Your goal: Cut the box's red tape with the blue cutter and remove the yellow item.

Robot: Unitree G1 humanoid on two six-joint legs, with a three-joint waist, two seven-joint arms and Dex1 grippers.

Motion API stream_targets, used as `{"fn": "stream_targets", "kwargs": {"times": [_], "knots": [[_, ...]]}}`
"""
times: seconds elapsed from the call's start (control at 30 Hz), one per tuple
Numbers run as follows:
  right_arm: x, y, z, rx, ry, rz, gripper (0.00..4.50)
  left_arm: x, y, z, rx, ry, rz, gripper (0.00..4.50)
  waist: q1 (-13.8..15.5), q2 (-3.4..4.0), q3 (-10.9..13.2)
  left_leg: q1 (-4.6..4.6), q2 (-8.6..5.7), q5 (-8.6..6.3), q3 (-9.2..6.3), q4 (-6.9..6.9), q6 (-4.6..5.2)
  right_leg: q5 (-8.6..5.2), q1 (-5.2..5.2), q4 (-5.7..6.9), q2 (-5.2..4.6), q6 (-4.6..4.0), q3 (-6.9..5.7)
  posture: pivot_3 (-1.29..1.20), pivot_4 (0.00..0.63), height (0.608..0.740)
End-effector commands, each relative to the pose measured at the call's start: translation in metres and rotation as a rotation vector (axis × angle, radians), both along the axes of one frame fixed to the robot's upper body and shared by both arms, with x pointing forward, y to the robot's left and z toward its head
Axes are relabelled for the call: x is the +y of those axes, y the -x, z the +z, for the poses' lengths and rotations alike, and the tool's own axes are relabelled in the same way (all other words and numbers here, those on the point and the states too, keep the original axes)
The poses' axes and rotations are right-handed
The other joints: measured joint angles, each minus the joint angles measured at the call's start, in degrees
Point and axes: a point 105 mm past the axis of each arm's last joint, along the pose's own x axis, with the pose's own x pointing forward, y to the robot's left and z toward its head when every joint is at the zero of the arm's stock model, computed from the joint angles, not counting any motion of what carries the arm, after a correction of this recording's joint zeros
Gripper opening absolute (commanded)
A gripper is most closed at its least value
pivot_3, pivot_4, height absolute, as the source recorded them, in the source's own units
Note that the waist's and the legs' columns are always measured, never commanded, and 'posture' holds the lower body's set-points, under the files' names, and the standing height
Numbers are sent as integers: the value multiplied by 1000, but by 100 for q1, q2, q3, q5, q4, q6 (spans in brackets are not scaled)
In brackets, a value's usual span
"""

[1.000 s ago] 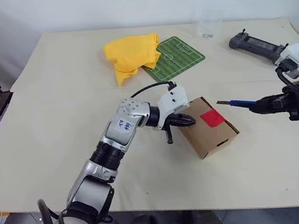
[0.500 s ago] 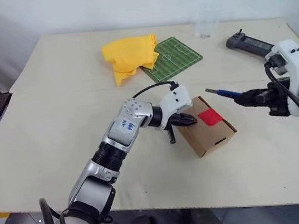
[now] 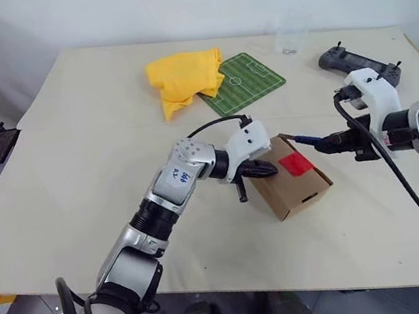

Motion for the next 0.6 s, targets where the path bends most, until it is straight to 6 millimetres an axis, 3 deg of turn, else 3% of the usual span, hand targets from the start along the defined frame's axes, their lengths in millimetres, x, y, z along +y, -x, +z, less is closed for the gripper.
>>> {"fn": "stream_targets", "kwargs": {"times": [0.03,0.6], "knots": [[-5,3,5,-5,10,-8,78,3,-1,-4,3,-20,16,0,0,0,0,0,0,-1,0,2,1,0,0,2,0,0,0,0,150,740],[-5,15,-13,57,1,24,78,7,-4,-4,14,-24,29,0,-2,0,0,0,0,-5,-1,9,8,0,0,8,-3,1,1,0,150,740]]}}
